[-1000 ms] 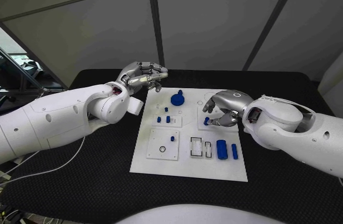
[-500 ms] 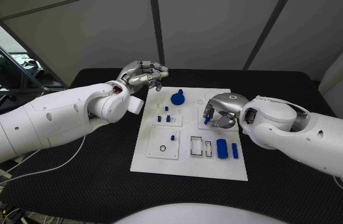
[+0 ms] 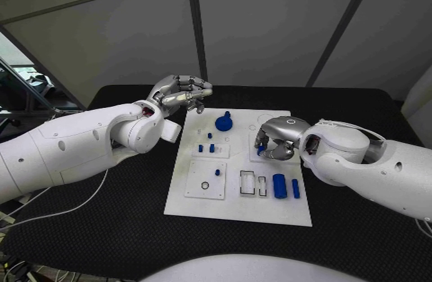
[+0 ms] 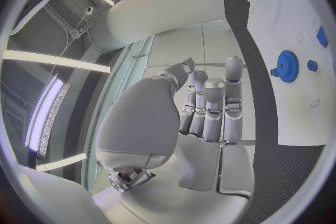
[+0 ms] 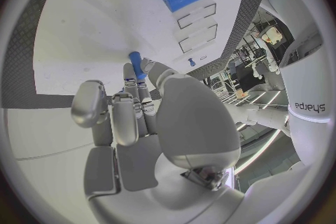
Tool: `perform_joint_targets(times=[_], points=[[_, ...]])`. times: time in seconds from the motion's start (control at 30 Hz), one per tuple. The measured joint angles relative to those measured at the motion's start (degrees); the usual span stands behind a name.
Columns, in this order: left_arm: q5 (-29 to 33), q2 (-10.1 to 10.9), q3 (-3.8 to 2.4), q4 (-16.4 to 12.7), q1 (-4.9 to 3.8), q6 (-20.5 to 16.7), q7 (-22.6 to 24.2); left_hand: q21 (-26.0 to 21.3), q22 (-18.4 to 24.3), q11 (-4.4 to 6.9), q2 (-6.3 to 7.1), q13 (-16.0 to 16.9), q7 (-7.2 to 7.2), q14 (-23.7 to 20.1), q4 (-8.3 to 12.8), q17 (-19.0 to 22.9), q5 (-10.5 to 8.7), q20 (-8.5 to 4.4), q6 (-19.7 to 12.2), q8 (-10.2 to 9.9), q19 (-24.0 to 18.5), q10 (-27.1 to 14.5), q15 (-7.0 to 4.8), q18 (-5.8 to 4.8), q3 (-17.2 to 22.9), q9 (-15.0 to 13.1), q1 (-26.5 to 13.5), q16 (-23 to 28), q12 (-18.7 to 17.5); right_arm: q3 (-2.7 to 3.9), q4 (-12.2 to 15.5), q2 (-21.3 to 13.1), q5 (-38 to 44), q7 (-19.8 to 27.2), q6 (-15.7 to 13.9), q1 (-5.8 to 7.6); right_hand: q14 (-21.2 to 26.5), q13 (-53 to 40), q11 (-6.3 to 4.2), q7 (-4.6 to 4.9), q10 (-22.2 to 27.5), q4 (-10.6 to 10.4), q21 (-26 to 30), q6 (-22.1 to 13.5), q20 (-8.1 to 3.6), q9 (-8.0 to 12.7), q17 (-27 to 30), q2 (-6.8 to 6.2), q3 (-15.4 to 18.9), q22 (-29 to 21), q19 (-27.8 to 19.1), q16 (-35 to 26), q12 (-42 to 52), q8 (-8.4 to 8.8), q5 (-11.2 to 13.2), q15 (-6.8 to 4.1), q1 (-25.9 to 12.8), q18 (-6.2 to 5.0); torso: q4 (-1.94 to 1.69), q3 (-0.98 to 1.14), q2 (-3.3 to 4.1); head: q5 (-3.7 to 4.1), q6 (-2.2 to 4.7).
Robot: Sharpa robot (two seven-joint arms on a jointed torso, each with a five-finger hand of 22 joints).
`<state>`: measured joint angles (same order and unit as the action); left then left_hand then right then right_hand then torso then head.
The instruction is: Assemble the parts on the task board
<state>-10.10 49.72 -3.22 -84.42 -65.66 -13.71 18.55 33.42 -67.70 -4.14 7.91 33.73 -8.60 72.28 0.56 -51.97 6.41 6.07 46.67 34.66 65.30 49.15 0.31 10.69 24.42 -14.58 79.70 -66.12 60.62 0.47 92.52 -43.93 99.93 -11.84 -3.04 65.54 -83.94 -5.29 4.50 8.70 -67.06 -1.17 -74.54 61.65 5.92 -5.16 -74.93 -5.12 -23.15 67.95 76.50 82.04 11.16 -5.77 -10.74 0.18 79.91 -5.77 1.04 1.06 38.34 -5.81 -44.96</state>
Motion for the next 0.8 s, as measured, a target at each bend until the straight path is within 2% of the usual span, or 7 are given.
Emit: perform_joint_targets(times=[0.3, 0.5, 0.57, 0.7, 0.8], points=[[0.00, 0.03, 0.00, -0.02, 0.00, 0.00, 0.00, 0.00, 0.00, 0.00, 0.00, -0.06, 0.00, 0.00, 0.00, 0.06, 0.00, 0.00, 0.00, 0.00, 0.00, 0.00, 0.00, 0.00, 0.00, 0.00, 0.00, 0.00, 0.00, -0.52, 0.97, -0.68, 0.34, 0.10, -2.23, -0.18, -0.20, 0.11, -0.31, -0.44, -1.76, 1.50, -0.64, 1.44, -0.11, -0.12, 0.00, 0.39, -1.46, 0.88, 0.51, 0.33, -0.53, -0.33, 0.97, -0.20, 1.17, 0.00, -0.02, 0.02, -0.03, -0.12, -0.12], [0.01, 0.00, 0.00, 0.07, 0.00, -0.03, 0.00, -0.22, 0.00, -0.14, 0.00, -0.18, -0.21, 0.00, 0.00, 0.19, 0.00, 0.00, -0.42, 0.10, 0.00, -0.14, 0.00, 0.00, 0.00, 0.01, 0.00, 0.00, 0.00, -0.52, 3.93, -2.78, 0.50, 0.59, -5.80, -0.19, -0.20, 0.02, -0.40, -0.35, -1.85, 1.82, -1.06, 1.56, -0.11, -0.22, 0.01, 0.54, -1.79, 1.14, 0.51, 0.33, -0.85, -0.38, 1.10, -0.19, 1.33, 0.00, -0.02, 0.04, -0.12, -0.16, -0.07], [0.01, -0.04, 0.00, 0.10, 0.00, -0.04, 0.00, -0.22, 0.00, -0.21, 0.00, -0.20, -0.11, 0.00, 0.00, 0.19, 0.00, 0.00, -0.52, 0.27, 0.00, -0.21, 0.00, 0.00, 0.00, 0.01, 0.00, 0.00, 0.00, -0.41, 5.16, -3.50, 0.50, 0.81, -6.93, -0.19, -0.20, 0.02, -0.40, -0.33, -1.85, 1.81, -1.06, 1.58, -0.11, -0.22, 0.01, 0.54, -1.96, 1.18, 0.51, 0.33, -1.19, -0.38, 0.86, -0.19, 1.33, 0.00, -0.01, 0.03, -0.15, -0.17, -0.06], [0.01, -0.11, 0.00, 0.20, 0.00, -0.06, 0.00, -0.22, 0.00, -0.21, 0.00, -0.20, -0.11, 0.00, 0.00, 0.18, 0.00, 0.00, -0.52, 0.27, 0.00, -0.21, 0.00, 0.00, 0.00, -0.04, 0.00, 0.00, 0.00, 0.43, 7.92, -4.73, 0.45, 1.30, -9.35, -0.13, -0.20, 0.02, -0.40, -0.33, -1.85, 1.73, -1.06, 1.58, -0.11, -0.22, 0.01, 0.54, -2.05, 1.18, 0.50, 0.33, -1.19, -0.37, 0.84, -0.19, 1.33, 0.00, -0.01, 0.01, -0.19, -0.17, 0.05], [0.01, -0.20, 0.00, 0.27, 0.00, -0.07, 0.00, -0.22, 0.00, -0.21, 0.00, -0.19, -0.11, 0.00, 0.00, 0.18, 0.00, 0.00, -0.52, 0.27, 0.00, -0.21, 0.00, 0.00, 0.00, -0.04, 0.00, 0.00, 0.00, 0.69, 9.49, -4.92, 0.33, 1.57, -10.62, -0.11, -0.20, 0.02, -0.40, -0.33, -1.85, 1.73, -1.06, 1.57, -0.11, -0.21, 0.02, 0.54, -2.05, 1.35, 0.50, 0.33, -1.19, -0.36, 0.84, -0.19, 1.33, 0.00, -0.01, -0.01, -0.16, -0.30, 0.16]])
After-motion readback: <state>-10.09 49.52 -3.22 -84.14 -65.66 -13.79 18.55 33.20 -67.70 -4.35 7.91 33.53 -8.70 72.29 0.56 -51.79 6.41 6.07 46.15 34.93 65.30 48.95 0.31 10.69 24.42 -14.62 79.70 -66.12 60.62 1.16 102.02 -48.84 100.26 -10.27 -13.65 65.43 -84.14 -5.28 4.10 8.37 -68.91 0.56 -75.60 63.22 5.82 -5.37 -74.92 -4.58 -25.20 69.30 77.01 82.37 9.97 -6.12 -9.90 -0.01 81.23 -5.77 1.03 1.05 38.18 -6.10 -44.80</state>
